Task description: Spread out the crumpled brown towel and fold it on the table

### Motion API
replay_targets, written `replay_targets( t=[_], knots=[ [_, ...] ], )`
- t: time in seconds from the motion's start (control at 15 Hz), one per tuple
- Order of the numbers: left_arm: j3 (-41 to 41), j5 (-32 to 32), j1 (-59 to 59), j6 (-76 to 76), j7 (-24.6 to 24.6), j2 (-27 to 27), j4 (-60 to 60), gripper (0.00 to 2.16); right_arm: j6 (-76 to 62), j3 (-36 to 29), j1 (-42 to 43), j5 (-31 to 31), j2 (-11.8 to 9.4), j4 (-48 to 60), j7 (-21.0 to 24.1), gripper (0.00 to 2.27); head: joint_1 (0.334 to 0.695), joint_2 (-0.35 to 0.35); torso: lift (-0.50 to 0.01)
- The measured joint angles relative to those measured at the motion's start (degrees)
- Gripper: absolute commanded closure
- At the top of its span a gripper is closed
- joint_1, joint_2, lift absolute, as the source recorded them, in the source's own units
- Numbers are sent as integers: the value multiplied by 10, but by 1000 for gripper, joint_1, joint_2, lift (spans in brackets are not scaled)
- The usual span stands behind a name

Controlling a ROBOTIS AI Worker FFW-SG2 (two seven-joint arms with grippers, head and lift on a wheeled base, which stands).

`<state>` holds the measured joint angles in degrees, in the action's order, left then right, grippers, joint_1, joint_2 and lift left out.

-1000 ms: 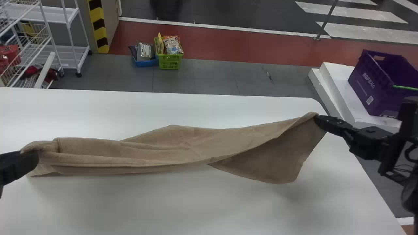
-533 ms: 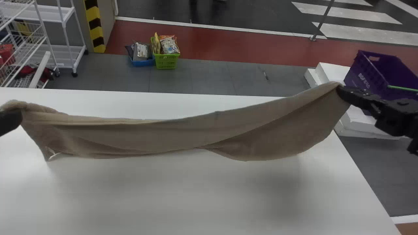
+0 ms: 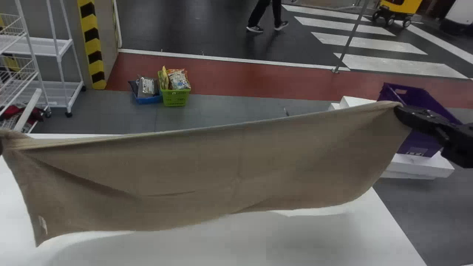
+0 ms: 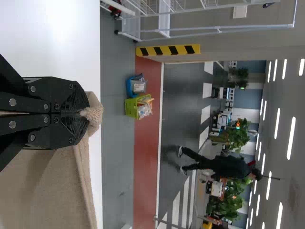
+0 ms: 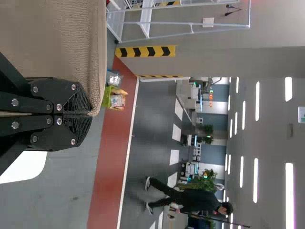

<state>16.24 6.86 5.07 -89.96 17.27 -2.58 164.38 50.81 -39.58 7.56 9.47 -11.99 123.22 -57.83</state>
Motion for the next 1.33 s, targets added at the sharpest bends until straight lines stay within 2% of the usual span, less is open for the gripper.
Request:
replay_targets(
  t=[0.33,0.53,0.73,0.87,1.0,1.07,1.27,1.33],
  knots=[
    [-24,-15,-86,0,-8,-1,-120,1204,-42,66,49,36,-1,-92,56,1686,569,-226,-127],
    [-28,-17,-133,0,-7,-1,-170,1207,-75,91,74,42,-1,-123,109,1686,537,-210,-127],
    [-26,-17,-173,0,-3,-2,-202,1207,-90,94,96,33,-1,-136,125,1683,495,-202,-127],
    [-15,-12,-167,0,5,-3,-193,1204,-90,88,92,24,0,-137,123,1683,494,-202,-127],
    [3,-2,-118,0,21,-4,-147,1207,-92,72,52,5,2,-113,100,1683,517,-203,-127],
    [13,2,-75,0,32,-4,-115,1204,-103,61,15,-9,4,-94,87,1683,574,-207,-127],
    [36,7,69,0,56,-1,-49,1207,-198,40,-112,-45,28,-48,64,1686,695,-210,-127],
    [42,8,110,0,59,1,-43,1207,-225,33,-148,-52,39,-36,41,1683,695,-206,-127]
  ],
)
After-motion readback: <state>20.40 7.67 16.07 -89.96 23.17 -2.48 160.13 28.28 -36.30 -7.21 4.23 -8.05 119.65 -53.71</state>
